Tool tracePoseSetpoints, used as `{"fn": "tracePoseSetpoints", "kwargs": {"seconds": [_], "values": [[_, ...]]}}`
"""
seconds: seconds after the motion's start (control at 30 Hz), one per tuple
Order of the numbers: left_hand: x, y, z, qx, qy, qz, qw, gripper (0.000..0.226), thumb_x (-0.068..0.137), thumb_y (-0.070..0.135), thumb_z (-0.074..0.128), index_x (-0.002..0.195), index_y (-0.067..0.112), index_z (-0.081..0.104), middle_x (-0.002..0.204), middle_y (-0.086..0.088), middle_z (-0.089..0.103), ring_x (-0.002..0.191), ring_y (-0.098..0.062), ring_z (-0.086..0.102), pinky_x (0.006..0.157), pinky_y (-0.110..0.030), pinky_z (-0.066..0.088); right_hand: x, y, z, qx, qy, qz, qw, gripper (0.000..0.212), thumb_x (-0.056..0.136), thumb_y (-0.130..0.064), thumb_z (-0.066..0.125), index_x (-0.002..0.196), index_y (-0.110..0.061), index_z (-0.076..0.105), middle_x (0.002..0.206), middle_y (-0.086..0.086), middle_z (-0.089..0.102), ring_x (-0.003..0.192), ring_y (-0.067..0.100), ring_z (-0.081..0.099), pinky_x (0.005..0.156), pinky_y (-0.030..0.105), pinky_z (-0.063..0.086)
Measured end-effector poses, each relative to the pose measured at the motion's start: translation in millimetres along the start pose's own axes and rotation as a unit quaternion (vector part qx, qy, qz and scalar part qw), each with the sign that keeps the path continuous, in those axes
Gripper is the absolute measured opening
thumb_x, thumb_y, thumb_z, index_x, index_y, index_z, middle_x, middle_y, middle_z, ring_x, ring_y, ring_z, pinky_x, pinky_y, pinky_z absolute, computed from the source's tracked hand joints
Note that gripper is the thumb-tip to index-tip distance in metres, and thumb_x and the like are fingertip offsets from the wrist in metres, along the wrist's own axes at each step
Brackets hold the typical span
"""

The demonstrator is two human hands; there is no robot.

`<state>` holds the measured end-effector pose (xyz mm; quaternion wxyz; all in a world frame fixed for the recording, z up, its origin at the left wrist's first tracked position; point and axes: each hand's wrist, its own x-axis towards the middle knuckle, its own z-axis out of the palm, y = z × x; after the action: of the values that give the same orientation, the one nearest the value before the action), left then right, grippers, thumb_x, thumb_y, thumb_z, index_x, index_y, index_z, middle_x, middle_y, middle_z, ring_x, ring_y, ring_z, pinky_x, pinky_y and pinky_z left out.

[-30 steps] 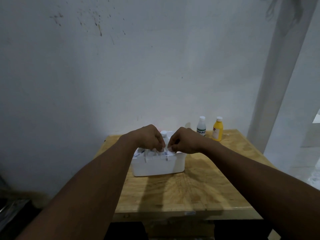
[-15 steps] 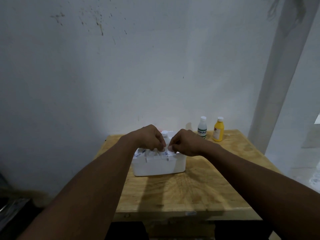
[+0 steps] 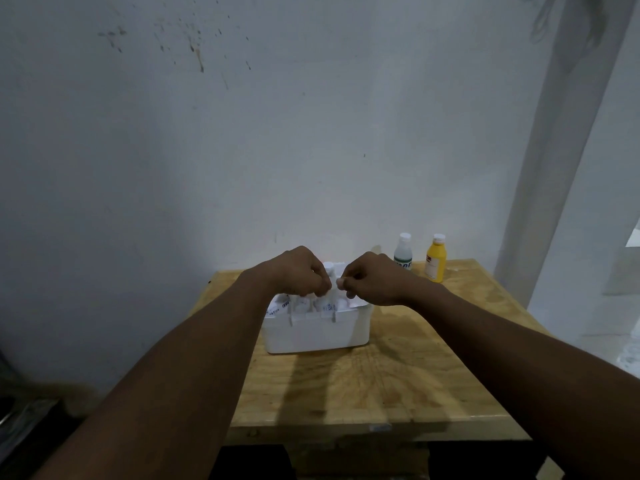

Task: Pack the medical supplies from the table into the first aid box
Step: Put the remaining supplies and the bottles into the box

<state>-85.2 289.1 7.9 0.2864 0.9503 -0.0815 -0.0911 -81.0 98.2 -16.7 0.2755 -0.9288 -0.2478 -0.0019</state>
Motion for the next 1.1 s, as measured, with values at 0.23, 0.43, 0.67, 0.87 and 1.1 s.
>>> {"fn": "tracePoseSetpoints", "kwargs": {"seconds": [0.23,0.43,0.67,0.87,1.1], "values": [[9.6,9.6,-0.4,0.0,0.058,0.011,0.998,0.016,0.079,0.015,0.072,0.09,0.016,0.083,0.101,0.0,0.078,0.099,-0.018,0.07,0.091,-0.038,0.06,-1.1,5.5,-24.9,0.006,0.075,0.006,0.997,0.023,0.093,-0.03,0.061,0.094,-0.014,0.077,0.085,0.0,0.076,0.077,0.011,0.066,0.068,0.022,0.047],[40.5,44.7,5.5,0.02,0.109,0.062,0.992,0.018,0.086,0.018,0.068,0.096,0.014,0.081,0.1,-0.003,0.078,0.094,-0.016,0.072,0.082,-0.027,0.058,4.8,42.4,-68.3,-0.011,0.142,0.076,0.987,0.021,0.089,-0.024,0.062,0.097,-0.011,0.077,0.099,0.006,0.074,0.096,0.023,0.068,0.083,0.035,0.056],[98.1,81.2,31.4,0.068,0.103,0.092,0.988,0.046,0.086,0.027,0.07,0.131,0.019,0.064,0.131,-0.006,0.063,0.119,-0.023,0.061,0.097,-0.032,0.051,18.8,111.6,-94.5,-0.124,0.177,0.176,0.96,0.038,0.086,-0.034,0.061,0.121,-0.022,0.061,0.121,0.01,0.057,0.117,0.032,0.052,0.093,0.043,0.048],[147.0,91.0,61.4,0.115,0.078,0.101,0.985,0.082,0.084,0.034,0.074,0.155,0.025,0.034,0.155,-0.01,0.04,0.14,-0.033,0.044,0.112,-0.046,0.044,33.1,148.5,-88.7,-0.114,0.139,0.211,0.961,0.06,0.086,-0.033,0.063,0.143,-0.022,0.044,0.142,0.014,0.045,0.128,0.037,0.043,0.103,0.047,0.043],[178.3,97.1,76.3,0.138,0.056,0.113,0.982,0.08,0.088,0.03,0.073,0.157,0.024,0.033,0.159,-0.006,0.041,0.144,-0.029,0.043,0.113,-0.043,0.044,44.2,170.8,-79.5,-0.094,0.098,0.186,0.973,0.05,0.092,-0.026,0.06,0.14,-0.014,0.049,0.134,0.014,0.055,0.121,0.029,0.055,0.095,0.035,0.045]]}}
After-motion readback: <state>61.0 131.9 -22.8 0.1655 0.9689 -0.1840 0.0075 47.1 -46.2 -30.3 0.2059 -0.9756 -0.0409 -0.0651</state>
